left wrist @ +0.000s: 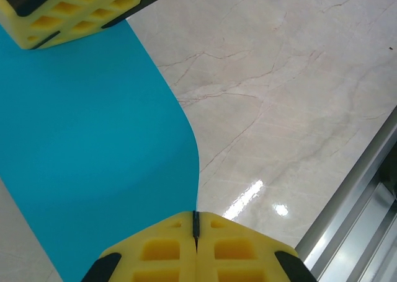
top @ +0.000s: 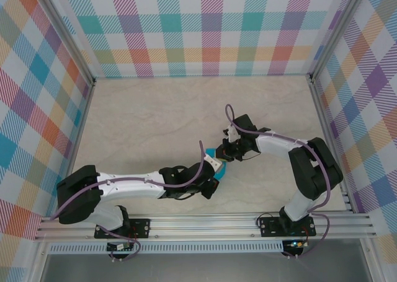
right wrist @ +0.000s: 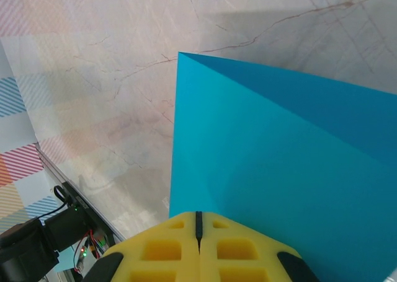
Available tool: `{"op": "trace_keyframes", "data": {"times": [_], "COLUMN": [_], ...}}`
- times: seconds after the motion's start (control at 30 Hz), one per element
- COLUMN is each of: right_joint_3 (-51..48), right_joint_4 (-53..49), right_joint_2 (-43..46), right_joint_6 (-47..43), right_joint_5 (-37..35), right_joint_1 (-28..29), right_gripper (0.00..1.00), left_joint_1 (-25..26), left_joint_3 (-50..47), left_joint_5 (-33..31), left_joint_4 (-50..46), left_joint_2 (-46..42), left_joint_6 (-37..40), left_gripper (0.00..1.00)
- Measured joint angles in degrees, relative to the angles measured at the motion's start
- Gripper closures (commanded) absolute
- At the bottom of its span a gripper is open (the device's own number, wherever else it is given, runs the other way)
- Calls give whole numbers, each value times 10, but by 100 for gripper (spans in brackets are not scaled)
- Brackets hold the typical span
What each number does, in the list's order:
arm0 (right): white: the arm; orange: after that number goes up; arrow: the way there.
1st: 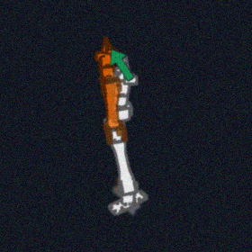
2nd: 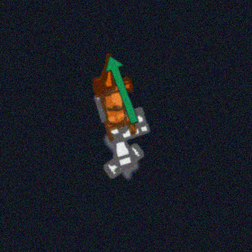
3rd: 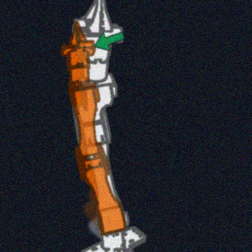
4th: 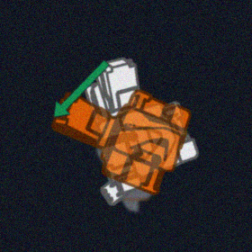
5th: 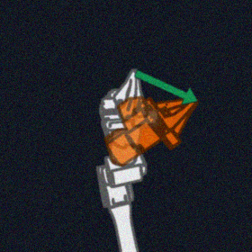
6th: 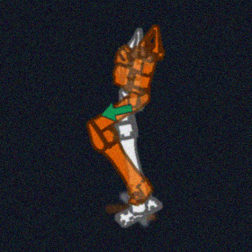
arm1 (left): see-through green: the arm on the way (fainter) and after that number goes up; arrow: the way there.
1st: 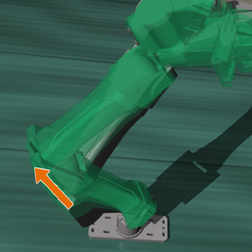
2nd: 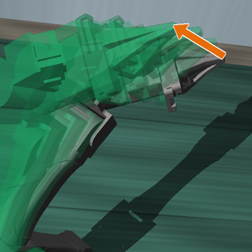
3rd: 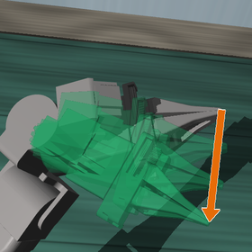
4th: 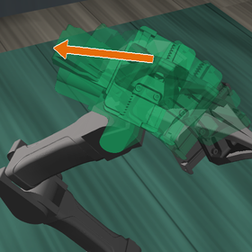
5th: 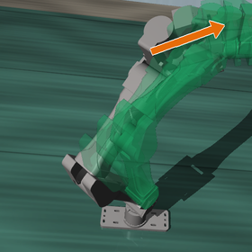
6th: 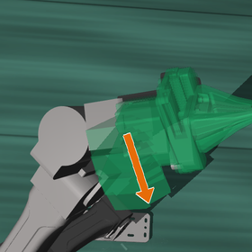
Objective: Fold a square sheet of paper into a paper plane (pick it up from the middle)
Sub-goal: Third fold the triangle at the center of the table.
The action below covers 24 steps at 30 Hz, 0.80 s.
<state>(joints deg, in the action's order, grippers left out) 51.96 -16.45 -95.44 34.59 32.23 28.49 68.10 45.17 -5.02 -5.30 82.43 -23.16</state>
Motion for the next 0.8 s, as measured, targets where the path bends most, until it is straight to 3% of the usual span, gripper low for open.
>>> {"op": "trace_keyframes", "data": {"times": [0.4,0.8], "right_joint_3": [2,10], "right_joint_4": [-4,-27], "right_joint_2": [-21,-86], "right_joint_6": [-26,-41], "right_joint_5": [24,-2], "right_joint_1": [5,5], "right_gripper": [95,98], "left_joint_1": [-7,-72], "left_joint_3": [3,-14], "left_joint_5": [5,52], "left_joint_4": [12,42], "left_joint_2": [61,58], "left_joint_6": [-26,-48], "left_gripper": [99,96]}}
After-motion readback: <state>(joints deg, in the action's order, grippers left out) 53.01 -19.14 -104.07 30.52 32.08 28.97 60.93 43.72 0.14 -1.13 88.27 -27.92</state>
